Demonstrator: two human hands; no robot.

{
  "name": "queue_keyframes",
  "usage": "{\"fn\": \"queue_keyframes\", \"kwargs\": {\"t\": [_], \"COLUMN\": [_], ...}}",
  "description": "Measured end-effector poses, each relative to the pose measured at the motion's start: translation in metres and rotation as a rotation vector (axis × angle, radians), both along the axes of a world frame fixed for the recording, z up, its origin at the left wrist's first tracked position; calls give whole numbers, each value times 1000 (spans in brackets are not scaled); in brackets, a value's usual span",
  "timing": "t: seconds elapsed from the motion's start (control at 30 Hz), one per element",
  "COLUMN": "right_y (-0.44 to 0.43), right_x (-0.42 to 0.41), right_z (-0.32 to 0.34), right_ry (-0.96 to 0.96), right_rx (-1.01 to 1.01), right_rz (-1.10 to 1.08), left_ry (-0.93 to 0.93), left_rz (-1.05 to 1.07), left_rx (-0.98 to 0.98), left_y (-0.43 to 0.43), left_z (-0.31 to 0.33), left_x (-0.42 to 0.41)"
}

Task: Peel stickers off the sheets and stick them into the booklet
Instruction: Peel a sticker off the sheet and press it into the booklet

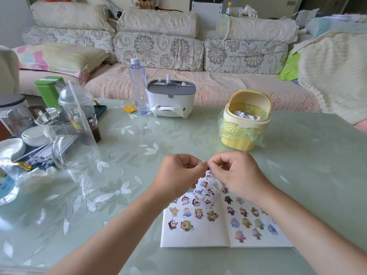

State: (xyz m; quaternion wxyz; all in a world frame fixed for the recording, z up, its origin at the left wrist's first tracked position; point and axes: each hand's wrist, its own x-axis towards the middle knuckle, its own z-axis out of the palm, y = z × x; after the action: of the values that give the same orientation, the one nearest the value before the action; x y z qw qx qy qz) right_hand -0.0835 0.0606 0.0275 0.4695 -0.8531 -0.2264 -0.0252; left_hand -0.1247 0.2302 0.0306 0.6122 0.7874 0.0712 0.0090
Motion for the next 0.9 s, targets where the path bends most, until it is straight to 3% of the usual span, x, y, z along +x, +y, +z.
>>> {"fn": "queue_keyframes", "kwargs": {"t": [0.17,0.67,0.83,0.9], "right_y": [0,-4,1,2], "right_x": [0,-1,-3,-5], "right_z": [-1,8,9,8], "right_ry": [-43,148,86,37], "right_rx": [-41,126,121,95], "right_rz": [-4,5,-76,-106], "left_ry": [-12,-13,-404,-433], "left_rz": [-6,-33,174,134], "left_rx": [50,-65,416,410], "left_y": [-2,3,-1,-4], "left_z": [0,4,-8,-7], "left_x": [0,1,-3,-2]}}
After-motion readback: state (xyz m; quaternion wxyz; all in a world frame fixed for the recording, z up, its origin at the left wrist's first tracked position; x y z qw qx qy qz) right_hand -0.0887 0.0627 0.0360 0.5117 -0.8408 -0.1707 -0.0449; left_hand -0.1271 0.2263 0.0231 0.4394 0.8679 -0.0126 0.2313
